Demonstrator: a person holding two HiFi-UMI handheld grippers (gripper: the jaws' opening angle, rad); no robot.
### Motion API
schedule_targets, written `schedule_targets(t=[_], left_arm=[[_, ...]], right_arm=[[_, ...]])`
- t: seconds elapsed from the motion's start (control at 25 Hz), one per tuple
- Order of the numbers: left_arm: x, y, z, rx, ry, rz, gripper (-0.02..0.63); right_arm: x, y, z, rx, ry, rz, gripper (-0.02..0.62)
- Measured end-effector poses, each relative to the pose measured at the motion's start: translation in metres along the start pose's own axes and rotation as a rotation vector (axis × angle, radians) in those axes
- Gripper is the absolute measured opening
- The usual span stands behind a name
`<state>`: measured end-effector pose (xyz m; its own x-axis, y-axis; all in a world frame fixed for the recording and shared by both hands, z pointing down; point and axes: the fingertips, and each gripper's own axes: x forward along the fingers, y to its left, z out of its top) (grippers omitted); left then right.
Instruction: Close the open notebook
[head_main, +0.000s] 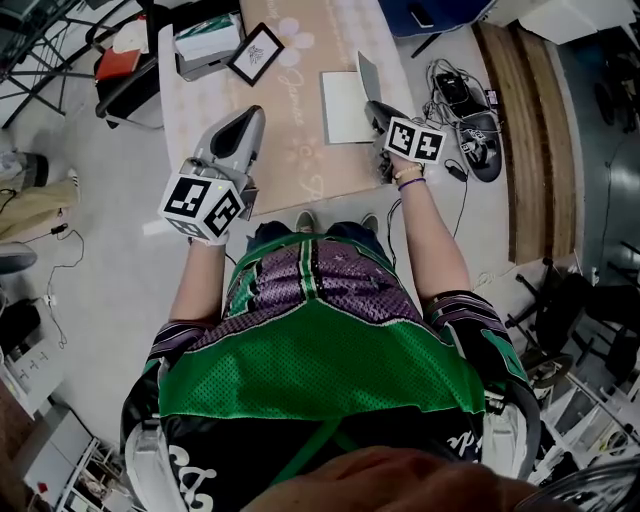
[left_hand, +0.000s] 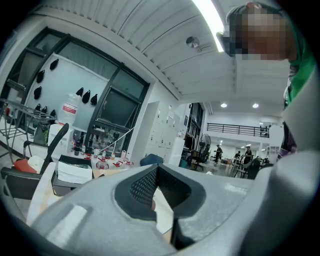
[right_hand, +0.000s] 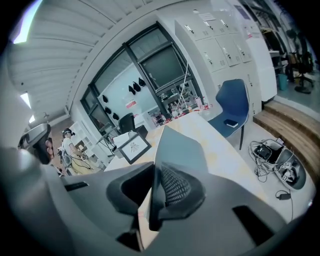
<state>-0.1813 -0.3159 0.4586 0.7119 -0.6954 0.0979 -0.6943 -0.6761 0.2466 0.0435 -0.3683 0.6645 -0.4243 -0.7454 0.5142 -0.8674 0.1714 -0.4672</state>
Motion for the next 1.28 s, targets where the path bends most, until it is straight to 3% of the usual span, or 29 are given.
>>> schedule_targets(t=[0.76,0.92,1.28], left_arm=[[-0.023,0.034,-0.012,-0.038,0.016,0.066,0.015],[-0.02,0.031,-0.012,-0.04,0.012,0.059,0.015],[-0.009,0.01,-0.01,-0.038,-0.001,0.05,0.015]], right_arm=[[0.054,0.037,-0.052,-0.076,0.108,0.023,0.078],[0.055,0.048,-0.053,-0.082,0.113,0.073,0.078],[0.028,0.041,-0.048,-0.131,0.099,0.07,0.078]])
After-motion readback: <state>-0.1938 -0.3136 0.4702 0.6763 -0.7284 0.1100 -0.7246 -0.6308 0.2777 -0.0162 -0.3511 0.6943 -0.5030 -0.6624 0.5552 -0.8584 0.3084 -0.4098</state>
